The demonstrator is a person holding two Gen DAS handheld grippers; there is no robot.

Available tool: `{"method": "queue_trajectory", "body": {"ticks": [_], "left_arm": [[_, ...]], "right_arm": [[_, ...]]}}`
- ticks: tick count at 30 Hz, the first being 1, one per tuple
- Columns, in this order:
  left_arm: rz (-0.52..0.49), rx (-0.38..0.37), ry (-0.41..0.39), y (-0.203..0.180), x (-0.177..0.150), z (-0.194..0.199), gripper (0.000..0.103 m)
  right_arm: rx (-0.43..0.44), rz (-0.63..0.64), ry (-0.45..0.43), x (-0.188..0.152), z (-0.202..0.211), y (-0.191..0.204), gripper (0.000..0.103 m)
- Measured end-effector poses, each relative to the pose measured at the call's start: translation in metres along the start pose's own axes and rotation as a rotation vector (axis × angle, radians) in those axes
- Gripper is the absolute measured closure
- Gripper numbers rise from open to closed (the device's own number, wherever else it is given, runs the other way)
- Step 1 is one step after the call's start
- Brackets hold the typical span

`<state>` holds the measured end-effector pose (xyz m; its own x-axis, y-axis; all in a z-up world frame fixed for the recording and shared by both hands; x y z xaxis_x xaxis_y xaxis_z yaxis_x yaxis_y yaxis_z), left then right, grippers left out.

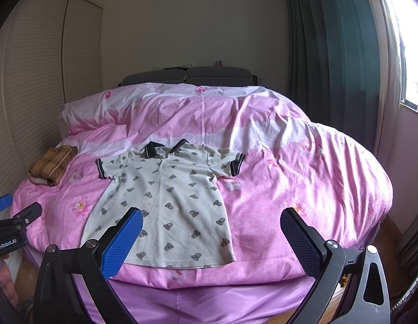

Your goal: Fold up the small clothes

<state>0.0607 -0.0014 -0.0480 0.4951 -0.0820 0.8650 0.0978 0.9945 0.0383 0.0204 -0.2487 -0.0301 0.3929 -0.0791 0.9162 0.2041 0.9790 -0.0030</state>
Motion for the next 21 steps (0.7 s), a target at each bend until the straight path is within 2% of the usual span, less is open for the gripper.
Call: {"method": "queue_trajectory", "body": {"ticks": [11, 16, 21], "left_arm": [[-0.001, -0.002, 0.027, 0.000, 0.000, -0.016, 0.000], [-0.011, -0.003, 0.024, -0.011, 0.011, -0.038, 0.000], [-0.006, -0.009, -0.005, -0.025, 0.039, -0.063, 0.000]], "right_arm": [[0.007, -0.009, 0.014, -0.007, -0.018, 0.000, 0.000], [0.000, -0.020, 0.012, 0.007, -0.037, -0.008, 0.000], [0.001, -0.045, -0.018, 0.035, -0.061, -0.019, 0.000]]}}
Point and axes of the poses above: each gripper's, at about its wrist camera, not at the fingertips, and z roughly against the way its jaws point, y to its left, x to its top, the point moved 7 cm from there along -z, roughly the way its jaws point, and after that the axes turned 5 degrees about -y, right-handed, at the moved point
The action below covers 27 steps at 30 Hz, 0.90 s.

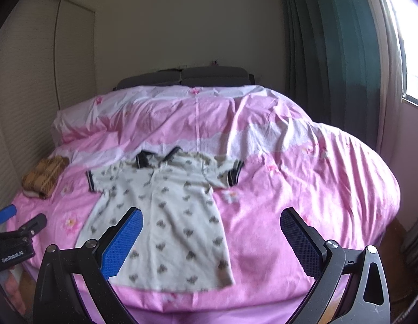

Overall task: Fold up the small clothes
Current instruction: 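Grasp the shirt's sleeve with the right gripper while the left tool hovers over the shirt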

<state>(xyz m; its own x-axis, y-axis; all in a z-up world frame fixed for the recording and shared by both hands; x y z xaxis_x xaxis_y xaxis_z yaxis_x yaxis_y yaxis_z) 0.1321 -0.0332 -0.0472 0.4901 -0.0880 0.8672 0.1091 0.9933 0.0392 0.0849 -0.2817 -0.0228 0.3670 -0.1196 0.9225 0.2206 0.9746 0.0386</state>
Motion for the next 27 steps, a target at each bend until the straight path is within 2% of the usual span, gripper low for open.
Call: {"method": "queue_trajectory", "body": {"ticks": [5, 11, 13, 14, 18, 20, 27], "left_arm": [[0.007, 0.001, -0.047, -0.023, 0.038, -0.041, 0.000], [0.011, 0.003, -0.061, -0.061, 0.068, -0.108, 0.000], [0.012, 0.002, -0.055, -0.071, 0.073, -0.131, 0.000], [0.012, 0.003, -0.053, -0.080, 0.077, -0.148, 0.000], [0.003, 0.023, -0.054, -0.102, 0.083, -0.198, 0.000], [0.006, 0.036, -0.050, -0.111, 0.085, -0.219, 0.000], [0.022, 0.056, -0.014, -0.139, 0.083, -0.285, 0.000]], "right_arm": [[-0.019, -0.002, -0.072, 0.038, -0.035, -0.014, 0.000], [-0.038, -0.012, -0.111, 0.068, -0.109, -0.042, 0.002], [-0.036, -0.006, -0.110, 0.071, -0.139, -0.050, 0.009], [-0.035, -0.001, -0.096, 0.070, -0.155, -0.055, 0.016], [-0.005, -0.025, -0.003, 0.059, -0.227, -0.075, 0.040], [0.016, -0.049, 0.046, 0.049, -0.256, -0.082, 0.047], [0.058, -0.053, 0.145, 0.017, -0.337, -0.102, 0.060]]}}
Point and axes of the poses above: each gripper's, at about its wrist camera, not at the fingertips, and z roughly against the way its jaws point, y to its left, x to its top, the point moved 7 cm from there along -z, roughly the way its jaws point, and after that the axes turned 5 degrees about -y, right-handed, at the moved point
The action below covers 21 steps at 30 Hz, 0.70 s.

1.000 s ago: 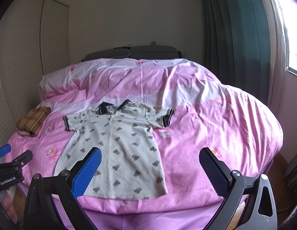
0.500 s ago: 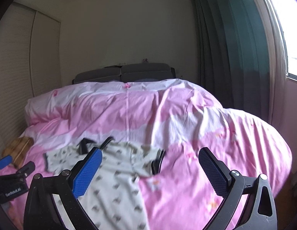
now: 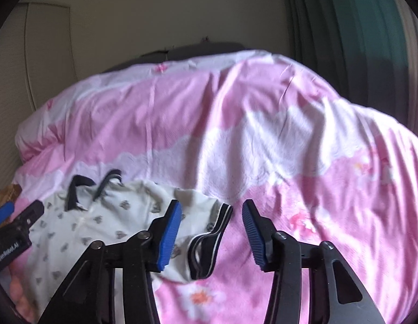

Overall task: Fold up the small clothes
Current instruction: 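Grasp the shirt's sleeve with the right gripper while the left tool hovers over the shirt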

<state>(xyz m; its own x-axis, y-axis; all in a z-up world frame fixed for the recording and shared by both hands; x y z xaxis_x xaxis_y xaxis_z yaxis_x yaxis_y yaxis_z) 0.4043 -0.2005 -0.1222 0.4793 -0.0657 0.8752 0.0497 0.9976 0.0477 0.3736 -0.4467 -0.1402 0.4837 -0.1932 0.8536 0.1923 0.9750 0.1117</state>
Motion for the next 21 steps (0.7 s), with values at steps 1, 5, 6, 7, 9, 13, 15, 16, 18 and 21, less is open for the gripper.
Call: {"method": "queue_trajectory", "body": {"ticks": [1, 5, 6, 7, 9, 13, 15, 16, 18, 21], "left_arm": [[0.001, 0.001, 0.005, -0.004, -0.001, -0.007, 0.000], [-0.002, 0.013, 0.026, -0.017, -0.006, -0.033, 0.000], [-0.001, 0.013, 0.029, -0.018, -0.007, -0.037, 0.000], [-0.002, 0.016, 0.032, -0.020, -0.008, -0.041, 0.000], [-0.006, 0.023, 0.035, -0.023, -0.010, -0.049, 0.000], [-0.007, 0.023, 0.040, -0.025, -0.012, -0.058, 0.000], [-0.008, 0.021, 0.044, -0.027, -0.014, -0.061, 0.000], [-0.009, 0.021, 0.045, -0.028, -0.014, -0.062, 0.000], [-0.010, 0.019, 0.049, -0.029, -0.015, -0.064, 0.000], [-0.009, 0.018, 0.054, -0.030, -0.017, -0.065, 0.000]], "right_arm": [[0.003, 0.004, 0.012, -0.003, -0.009, -0.002, 0.060], [0.017, 0.017, 0.055, -0.012, -0.041, -0.014, 0.066], [0.020, 0.009, 0.062, -0.014, -0.048, -0.019, 0.066], [0.028, 0.003, 0.068, -0.015, -0.053, -0.021, 0.066], [0.052, -0.010, 0.089, -0.018, -0.065, -0.025, 0.066], [0.066, -0.021, 0.131, -0.026, -0.082, -0.032, 0.066], [0.082, -0.029, 0.136, -0.028, -0.088, -0.033, 0.066], [0.090, -0.035, 0.138, -0.028, -0.090, -0.034, 0.066], [0.105, -0.041, 0.141, -0.030, -0.095, -0.034, 0.071], [0.148, -0.057, 0.157, -0.032, -0.100, -0.031, 0.083]]}}
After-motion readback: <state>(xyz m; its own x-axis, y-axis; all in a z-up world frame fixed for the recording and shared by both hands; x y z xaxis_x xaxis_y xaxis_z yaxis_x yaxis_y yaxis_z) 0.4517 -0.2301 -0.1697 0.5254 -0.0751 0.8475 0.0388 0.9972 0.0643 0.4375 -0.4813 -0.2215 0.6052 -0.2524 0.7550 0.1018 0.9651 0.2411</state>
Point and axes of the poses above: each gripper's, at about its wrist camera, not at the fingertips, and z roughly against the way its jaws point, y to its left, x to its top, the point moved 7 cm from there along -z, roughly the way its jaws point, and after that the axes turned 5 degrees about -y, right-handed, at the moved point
